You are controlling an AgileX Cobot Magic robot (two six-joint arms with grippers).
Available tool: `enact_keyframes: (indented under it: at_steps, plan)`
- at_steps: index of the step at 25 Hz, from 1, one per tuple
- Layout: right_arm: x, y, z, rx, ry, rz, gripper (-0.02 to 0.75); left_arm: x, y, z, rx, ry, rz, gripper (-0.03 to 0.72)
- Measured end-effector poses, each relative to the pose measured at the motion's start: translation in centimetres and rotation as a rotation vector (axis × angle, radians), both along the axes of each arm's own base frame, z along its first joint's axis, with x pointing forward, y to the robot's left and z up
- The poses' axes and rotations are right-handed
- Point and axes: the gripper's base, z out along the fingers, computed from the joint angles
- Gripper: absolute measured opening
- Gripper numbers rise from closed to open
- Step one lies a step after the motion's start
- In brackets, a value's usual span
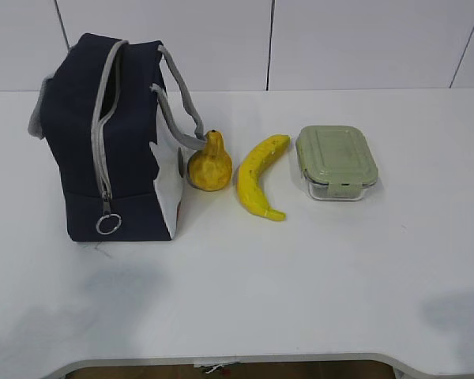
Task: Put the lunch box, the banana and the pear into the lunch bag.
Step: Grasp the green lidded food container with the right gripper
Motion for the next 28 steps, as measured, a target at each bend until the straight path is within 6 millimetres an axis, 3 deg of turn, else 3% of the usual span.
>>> enact_keyframes:
  at_steps: [14,28]
  plan:
    - [0.0,0.0,0.2,0.051,-0.005,-0.031,0.434,0.0,0.0,0.0,0.000,0.000,0.000,0.243]
    - [3.6,1.1,2.3,0.217,0.179,0.032,0.434,0.0,0.0,0.0,0.000,0.000,0.000,0.243]
